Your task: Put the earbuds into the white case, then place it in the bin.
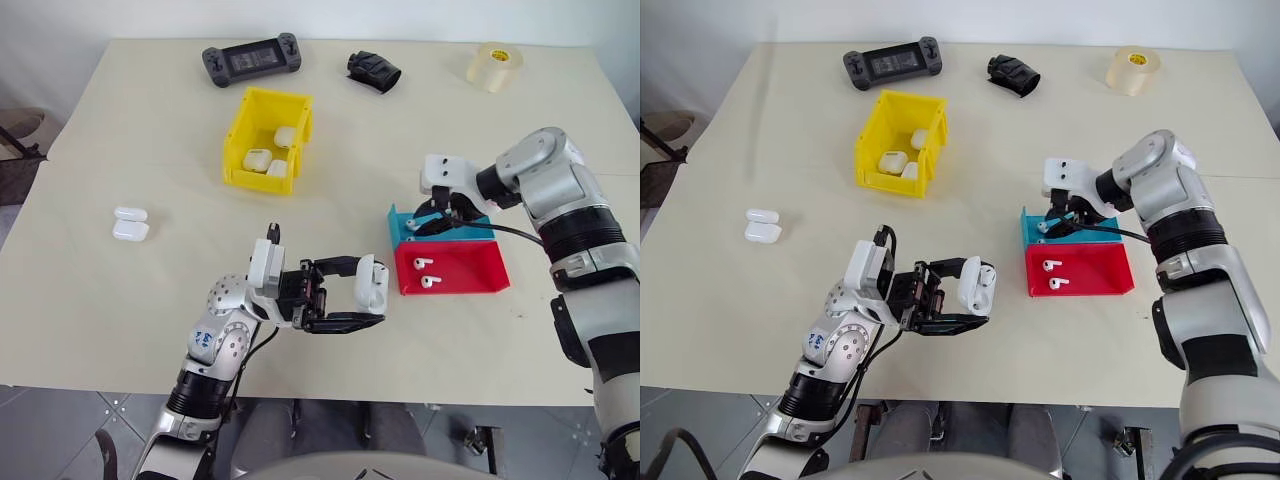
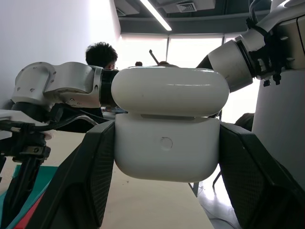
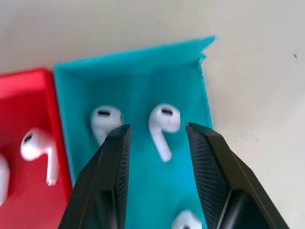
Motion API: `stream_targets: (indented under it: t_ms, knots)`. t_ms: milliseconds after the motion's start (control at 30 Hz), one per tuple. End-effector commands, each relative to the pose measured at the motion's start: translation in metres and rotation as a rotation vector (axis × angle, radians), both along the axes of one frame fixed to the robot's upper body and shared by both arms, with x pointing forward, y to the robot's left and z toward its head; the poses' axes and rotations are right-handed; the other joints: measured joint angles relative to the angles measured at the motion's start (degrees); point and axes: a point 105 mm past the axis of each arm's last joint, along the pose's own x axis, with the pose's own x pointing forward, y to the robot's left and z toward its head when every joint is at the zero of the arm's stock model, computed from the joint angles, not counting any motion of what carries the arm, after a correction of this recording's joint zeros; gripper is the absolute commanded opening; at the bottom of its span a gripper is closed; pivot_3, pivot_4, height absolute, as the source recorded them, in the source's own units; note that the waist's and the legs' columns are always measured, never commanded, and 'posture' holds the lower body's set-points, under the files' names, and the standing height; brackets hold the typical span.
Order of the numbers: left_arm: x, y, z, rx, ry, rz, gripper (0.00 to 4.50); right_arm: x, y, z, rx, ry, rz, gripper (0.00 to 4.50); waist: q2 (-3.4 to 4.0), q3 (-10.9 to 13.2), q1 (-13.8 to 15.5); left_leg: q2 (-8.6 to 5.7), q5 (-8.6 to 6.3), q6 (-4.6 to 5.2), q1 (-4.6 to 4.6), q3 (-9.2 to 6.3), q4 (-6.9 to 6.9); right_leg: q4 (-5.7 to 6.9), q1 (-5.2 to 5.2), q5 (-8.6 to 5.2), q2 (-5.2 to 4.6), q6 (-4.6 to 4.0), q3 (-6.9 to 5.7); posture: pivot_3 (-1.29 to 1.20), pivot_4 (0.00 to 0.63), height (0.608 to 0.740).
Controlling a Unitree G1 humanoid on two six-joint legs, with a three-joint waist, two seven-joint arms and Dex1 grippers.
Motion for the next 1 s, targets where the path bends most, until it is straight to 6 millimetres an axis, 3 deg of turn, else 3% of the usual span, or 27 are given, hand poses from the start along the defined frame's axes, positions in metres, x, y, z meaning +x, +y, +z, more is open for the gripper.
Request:
stream_targets:
  t_ms: [33, 667, 867, 1000]
  knots:
    - [-0.007, 0.001, 0.010, -0.036, -0.041, -0.005, 2.82, 0.001, 0.010, 0.017, 0.026, -0.037, 0.024, 1.89, 0.00, 0.00, -0.01, 0.00, 0.00, 0.00, 0.00, 0.00, 0.00, 0.00, 0.00, 0.00, 0.00, 0.00, 0.00, 0.00, 0.150, 0.740]
    - [-0.007, 0.001, 0.010, -0.040, -0.039, 0.004, 2.82, 0.008, -0.002, 0.006, -0.031, -0.053, -0.022, 1.89, 0.00, 0.00, -0.09, 0.01, 0.00, 0.00, -0.01, 0.01, 0.01, 0.02, -0.01, 0.00, 0.01, 0.00, 0.00, 0.00, 0.150, 0.740]
    - [-0.007, 0.002, 0.010, -0.039, -0.041, 0.005, 2.82, 0.006, 0.000, 0.004, -0.023, -0.045, -0.014, 0.51, 0.00, 0.00, -0.08, 0.01, 0.00, 0.00, 0.00, 0.01, 0.02, 0.03, -0.01, 0.00, 0.02, 0.00, 0.00, 0.00, 0.150, 0.740]
    - [-0.006, 0.002, 0.010, -0.038, -0.041, 0.007, 2.82, 0.007, -0.002, 0.006, -0.015, -0.056, -0.021, 0.51, 0.00, 0.00, -0.08, 0.01, 0.00, 0.00, 0.00, 0.01, 0.03, 0.03, -0.01, 0.00, 0.01, 0.00, 0.00, 0.00, 0.150, 0.740]
